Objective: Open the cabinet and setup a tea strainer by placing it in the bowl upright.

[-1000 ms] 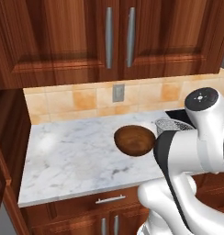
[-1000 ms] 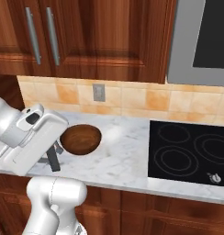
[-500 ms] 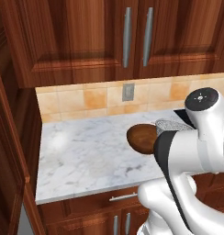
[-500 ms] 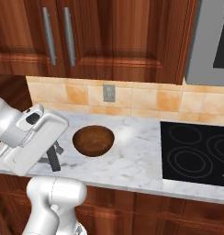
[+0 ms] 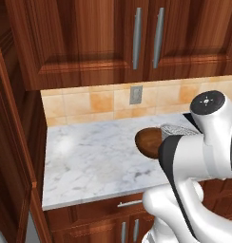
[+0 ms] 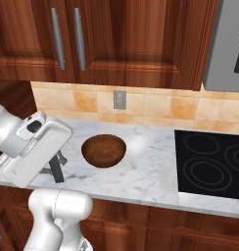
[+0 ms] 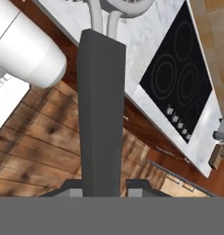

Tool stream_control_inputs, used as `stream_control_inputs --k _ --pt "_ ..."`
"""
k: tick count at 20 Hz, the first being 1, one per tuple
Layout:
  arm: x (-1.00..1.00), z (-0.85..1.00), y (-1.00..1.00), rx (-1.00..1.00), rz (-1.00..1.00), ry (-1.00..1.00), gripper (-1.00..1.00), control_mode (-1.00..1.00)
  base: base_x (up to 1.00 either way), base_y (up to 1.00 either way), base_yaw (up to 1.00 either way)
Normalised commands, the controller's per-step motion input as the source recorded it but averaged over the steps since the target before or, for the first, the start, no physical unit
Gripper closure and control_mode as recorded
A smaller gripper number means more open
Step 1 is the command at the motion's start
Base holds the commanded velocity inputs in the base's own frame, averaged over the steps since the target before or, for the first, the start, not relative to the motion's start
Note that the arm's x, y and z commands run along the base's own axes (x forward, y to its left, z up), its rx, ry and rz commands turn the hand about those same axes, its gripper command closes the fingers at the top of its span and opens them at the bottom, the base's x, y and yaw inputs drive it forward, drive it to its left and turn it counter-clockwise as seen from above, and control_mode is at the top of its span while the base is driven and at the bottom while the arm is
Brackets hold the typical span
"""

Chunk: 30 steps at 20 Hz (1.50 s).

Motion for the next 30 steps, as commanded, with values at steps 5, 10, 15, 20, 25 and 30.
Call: stream_control_inputs --k 5,10,15,20,25,30 --pt "0.22 -0.01 -0.11 0.00 0.02 0.00 1.00 -1.00 0.00 0.00 0.00" --pt "0.25 -0.07 -0.16 0.00 0.04 0.00 1.00 -1.00 0.00 0.00 0.00" --pt "0.41 -0.20 -0.26 0.00 0.05 0.00 1.00 -1.00 0.00 0.00 0.00" --pt "0.66 -0.39 -0.42 0.00 0.09 -0.04 1.00 -1.00 0.00 0.00 0.00" --pt "0.76 -0.47 -0.46 -0.02 0.09 -0.03 1.00 -1.00 0.00 0.00 0.00" --pt "0.71 -0.46 -0.36 -0.05 0.08 -0.06 1.00 -1.00 0.00 0.00 0.00"
